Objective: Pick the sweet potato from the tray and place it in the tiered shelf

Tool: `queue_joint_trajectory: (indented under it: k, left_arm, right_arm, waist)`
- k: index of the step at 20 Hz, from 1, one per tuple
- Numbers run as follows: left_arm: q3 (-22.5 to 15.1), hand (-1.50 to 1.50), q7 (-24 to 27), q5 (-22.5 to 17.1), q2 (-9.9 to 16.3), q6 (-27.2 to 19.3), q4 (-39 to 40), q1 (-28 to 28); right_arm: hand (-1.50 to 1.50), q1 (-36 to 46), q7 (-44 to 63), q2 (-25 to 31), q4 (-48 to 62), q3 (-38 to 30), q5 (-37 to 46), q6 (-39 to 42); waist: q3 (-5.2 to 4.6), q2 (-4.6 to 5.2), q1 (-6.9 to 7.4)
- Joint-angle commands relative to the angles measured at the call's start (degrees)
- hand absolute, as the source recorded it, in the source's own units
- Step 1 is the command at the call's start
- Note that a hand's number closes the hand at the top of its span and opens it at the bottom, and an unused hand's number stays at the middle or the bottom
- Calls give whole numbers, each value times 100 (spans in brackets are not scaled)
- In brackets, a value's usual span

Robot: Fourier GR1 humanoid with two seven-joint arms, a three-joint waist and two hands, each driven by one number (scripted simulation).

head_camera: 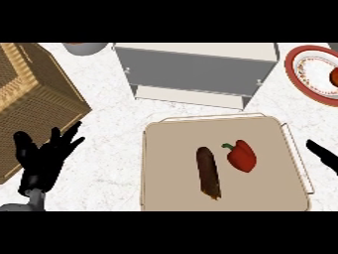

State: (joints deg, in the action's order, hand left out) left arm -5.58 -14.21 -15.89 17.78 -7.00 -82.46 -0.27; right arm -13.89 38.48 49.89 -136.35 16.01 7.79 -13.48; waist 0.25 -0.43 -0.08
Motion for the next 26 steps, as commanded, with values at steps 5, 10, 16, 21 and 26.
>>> queue_joint_trajectory:
  k: [5,10,16,21,26]
  left_arm:
    - [95,0,-160,22,-20,32,469,-368]
    - [102,0,-136,17,-25,86,472,-389]
    - [60,0,-127,-64,3,256,305,-155]
    - [-75,0,-233,123,-195,-25,291,-139]
    - [109,0,-100,67,-59,69,295,14]
  right_arm:
    - [-150,1527,2914,-21,-344,974,892,310]
    - [-150,2309,3548,-487,418,1701,1607,453]
    - [-150,3144,4216,-1359,1479,2061,1788,905]
    - [-150,3457,4564,-1960,1918,2535,2031,1330]
    - [-150,3324,4671,-2550,2395,2803,2543,1487]
  waist:
    - [-69,88,166]
    - [-69,81,202]
    - [-62,80,278]
    - [-49,45,137]
    - [-53,14,24]
